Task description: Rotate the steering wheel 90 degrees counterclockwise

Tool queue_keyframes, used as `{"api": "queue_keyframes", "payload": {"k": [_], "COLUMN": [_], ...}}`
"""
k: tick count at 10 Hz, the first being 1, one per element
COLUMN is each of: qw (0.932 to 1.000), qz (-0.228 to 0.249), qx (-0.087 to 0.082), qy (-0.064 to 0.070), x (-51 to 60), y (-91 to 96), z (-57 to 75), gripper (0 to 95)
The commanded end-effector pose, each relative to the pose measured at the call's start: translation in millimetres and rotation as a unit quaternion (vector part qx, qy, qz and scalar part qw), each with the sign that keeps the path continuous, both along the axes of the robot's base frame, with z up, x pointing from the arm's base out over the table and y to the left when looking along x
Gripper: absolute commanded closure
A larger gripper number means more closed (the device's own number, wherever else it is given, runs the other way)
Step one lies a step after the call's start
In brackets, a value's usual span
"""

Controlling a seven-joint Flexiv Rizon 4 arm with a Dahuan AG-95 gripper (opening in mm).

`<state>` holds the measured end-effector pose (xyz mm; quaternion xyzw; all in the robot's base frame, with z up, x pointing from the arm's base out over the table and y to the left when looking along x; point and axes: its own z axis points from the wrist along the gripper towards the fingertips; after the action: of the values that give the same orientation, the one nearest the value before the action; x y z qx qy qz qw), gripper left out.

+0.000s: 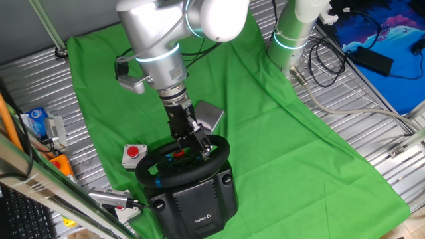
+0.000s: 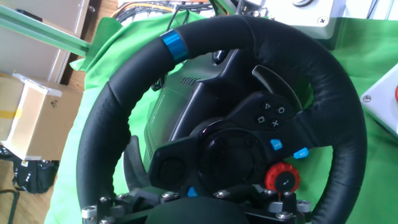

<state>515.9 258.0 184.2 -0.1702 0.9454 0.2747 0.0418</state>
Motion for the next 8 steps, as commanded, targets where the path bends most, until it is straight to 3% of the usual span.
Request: {"api": "queue_keyframes", "payload": {"k": [1, 4, 8], "qw": [1.0000, 1.0000, 0.9998], "qz": [-0.002, -0.001, 0.003], "qx": [0.001, 0.002, 0.004], "qy": [-0.004, -0.008, -0.020], "x": [1.7, 0.5, -14.4], "y": [2.1, 3.8, 5.0], "z": [-1.7, -3.7, -11.6], "gripper": [0.0, 0.0, 0.0]}}
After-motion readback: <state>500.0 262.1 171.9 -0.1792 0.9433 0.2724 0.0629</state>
